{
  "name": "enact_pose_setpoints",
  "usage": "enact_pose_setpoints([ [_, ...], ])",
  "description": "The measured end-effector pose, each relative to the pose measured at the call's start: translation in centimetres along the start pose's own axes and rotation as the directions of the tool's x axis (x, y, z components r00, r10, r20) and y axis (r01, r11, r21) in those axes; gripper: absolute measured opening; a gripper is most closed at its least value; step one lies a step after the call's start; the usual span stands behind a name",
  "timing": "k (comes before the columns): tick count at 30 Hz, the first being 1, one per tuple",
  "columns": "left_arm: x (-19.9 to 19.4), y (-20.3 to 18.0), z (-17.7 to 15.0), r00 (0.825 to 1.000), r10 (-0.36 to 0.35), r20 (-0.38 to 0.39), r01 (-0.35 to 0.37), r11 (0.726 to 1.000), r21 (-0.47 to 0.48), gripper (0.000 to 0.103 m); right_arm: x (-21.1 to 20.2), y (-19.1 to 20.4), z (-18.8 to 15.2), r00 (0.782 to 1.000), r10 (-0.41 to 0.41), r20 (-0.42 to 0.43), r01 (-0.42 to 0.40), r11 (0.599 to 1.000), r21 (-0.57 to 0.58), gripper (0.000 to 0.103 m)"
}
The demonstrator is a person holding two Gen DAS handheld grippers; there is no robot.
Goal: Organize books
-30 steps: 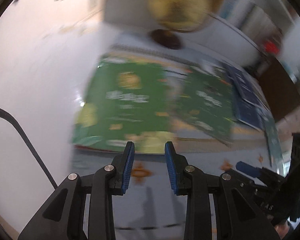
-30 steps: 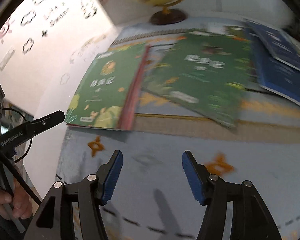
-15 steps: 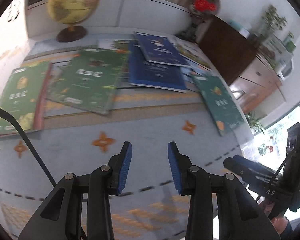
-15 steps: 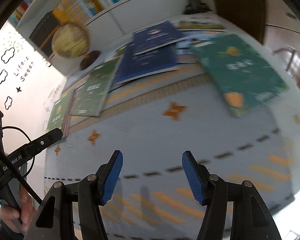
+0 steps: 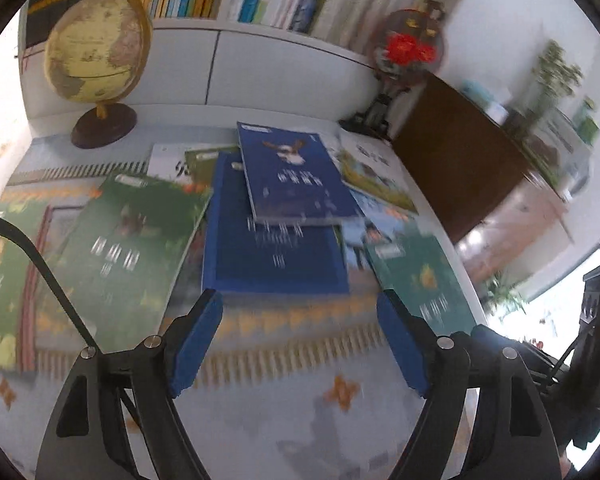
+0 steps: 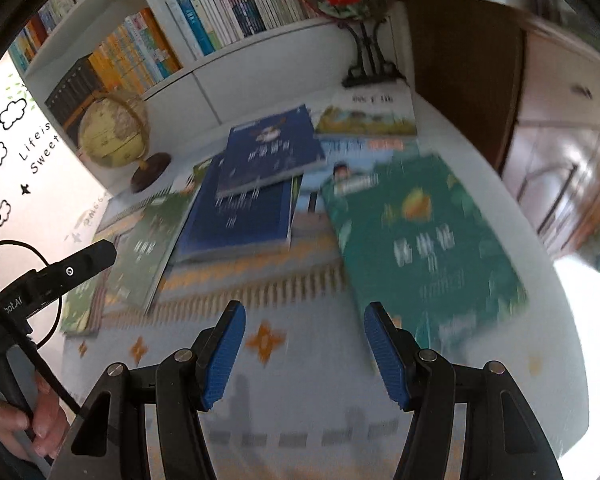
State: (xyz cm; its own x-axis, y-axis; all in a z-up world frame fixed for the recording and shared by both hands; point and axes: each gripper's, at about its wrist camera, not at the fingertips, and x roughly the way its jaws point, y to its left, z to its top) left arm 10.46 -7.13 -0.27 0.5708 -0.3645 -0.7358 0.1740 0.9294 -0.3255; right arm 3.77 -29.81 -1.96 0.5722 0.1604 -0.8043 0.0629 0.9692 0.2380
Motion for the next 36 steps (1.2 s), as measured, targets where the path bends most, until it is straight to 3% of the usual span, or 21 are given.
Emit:
enact_pose_setpoints([
  [8,12.2,2.2,8.4,0.993,0.05,-0.103,-0.053,0.998,-0.027,0.078,10.1,0.7,12.0,0.998,-0.047,-0.041,0.046,0.999,-0.016,0.06],
  [11,15.4,3.4,9.5,0.988,0.04,-0.152,-0.049,0.998,-0.05,0.078,13.8,0.4,14.7,0.997,-0.019,-0.073,0.02,1.0,0.018,0.06],
  [15,17.3,3.9,10.2,0.988,-0.014,-0.152,0.0,0.996,-0.092,0.078,17.3,0.7,16.8,0.993,-0.06,-0.097,0.057,0.998,-0.028,0.06],
  [19,18.6,3.4,10.1,0.983,-0.031,-0.182,0.018,0.997,-0.074,0.075,18.9,0.4,17.6,0.992,-0.094,-0.085,0.091,0.995,-0.038,0.06],
  [21,18.9,3.4,10.0,0.984,-0.026,-0.177,0.013,0.997,-0.074,0.064,19.6,0.0,17.6,0.991,-0.1,-0.092,0.097,0.995,-0.034,0.06],
  [24,18.9,3.3,9.9,0.987,-0.011,-0.162,0.001,0.998,-0.061,0.063,20.7,-0.3,17.3,0.988,-0.081,-0.131,0.077,0.996,-0.037,0.059],
  [27,18.6,3.2,9.5,0.985,-0.027,-0.169,0.019,0.999,-0.046,0.052,21.3,0.1,16.7,0.986,-0.02,-0.166,0.014,0.999,-0.038,0.051],
  [29,18.1,3.5,9.3,0.986,-0.038,-0.165,0.031,0.999,-0.044,0.052,20.8,0.6,16.4,0.986,-0.036,-0.164,0.027,0.998,-0.057,0.051],
  [33,15.9,4.8,7.8,0.972,-0.145,-0.183,0.124,0.985,-0.121,0.052,19.1,0.9,15.1,0.982,-0.006,-0.188,-0.005,0.998,-0.061,0.051],
  [36,13.2,6.2,6.0,0.942,-0.297,-0.157,0.256,0.937,-0.24,0.052,17.6,0.8,13.4,0.978,0.023,-0.205,-0.035,0.998,-0.059,0.051],
])
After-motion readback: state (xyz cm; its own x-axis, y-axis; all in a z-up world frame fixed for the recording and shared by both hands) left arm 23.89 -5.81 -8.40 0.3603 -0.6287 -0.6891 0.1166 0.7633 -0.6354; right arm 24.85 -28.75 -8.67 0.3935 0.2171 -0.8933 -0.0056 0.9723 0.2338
